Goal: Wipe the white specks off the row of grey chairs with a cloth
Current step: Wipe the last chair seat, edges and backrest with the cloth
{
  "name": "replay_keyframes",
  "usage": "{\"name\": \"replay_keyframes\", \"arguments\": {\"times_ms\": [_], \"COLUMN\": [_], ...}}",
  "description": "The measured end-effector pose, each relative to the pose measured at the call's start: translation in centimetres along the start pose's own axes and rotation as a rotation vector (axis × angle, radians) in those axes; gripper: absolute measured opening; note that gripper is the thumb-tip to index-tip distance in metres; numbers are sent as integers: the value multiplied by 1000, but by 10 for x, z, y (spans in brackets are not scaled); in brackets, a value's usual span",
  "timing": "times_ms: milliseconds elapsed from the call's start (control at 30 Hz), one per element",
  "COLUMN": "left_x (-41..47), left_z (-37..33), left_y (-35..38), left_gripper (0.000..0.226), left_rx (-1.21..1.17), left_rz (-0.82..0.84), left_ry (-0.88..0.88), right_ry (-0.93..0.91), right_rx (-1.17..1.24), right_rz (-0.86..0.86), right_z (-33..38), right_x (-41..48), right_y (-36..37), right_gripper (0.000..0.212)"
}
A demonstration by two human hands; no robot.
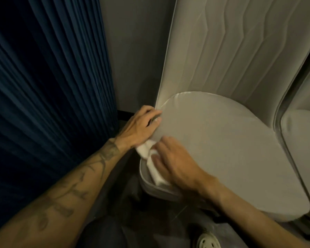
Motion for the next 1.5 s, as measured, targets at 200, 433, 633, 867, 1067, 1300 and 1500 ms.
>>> {"name": "replay_keyframes", "arguments": {"times_ms": [200, 433, 633, 867, 1067, 1300, 1500], "left_x": [18, 20, 16, 13, 10, 9, 8], "left_z": [7, 5, 3, 2, -3, -2, 1], "left_y": [1, 0, 1, 6, 7, 10, 12], "left_gripper": [42, 40, 46, 48, 47, 46, 45], "left_rx": [87, 90, 139, 168, 165, 183, 179], "left_rz": [72, 54, 51, 12, -8, -46, -75], "left_ry": [-13, 22, 32, 12, 6, 9, 17], "right_ry": [91, -94, 51, -45, 141, 176, 268], "right_rx": [-64, 11, -30, -23, -70, -125, -110], "right_rz": [9, 48, 34, 54, 24, -90, -151], "right_z": [-30, 20, -11, 13, 5, 23, 2], "right_x": [22, -2, 30, -42, -2, -32, -93], "right_y": [-7, 0, -8, 0, -6, -1, -10], "right_gripper": [24, 24, 24, 26, 29, 27, 26]}}
Point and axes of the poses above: each hand's wrist, its own x-axis towards the middle knuckle, its own y-axis out of the palm, z = x × y, the point moved 10 cm from there along x, towards the middle knuckle, and after that the axes turned 14 degrees about -x, right-handed, at the moved point
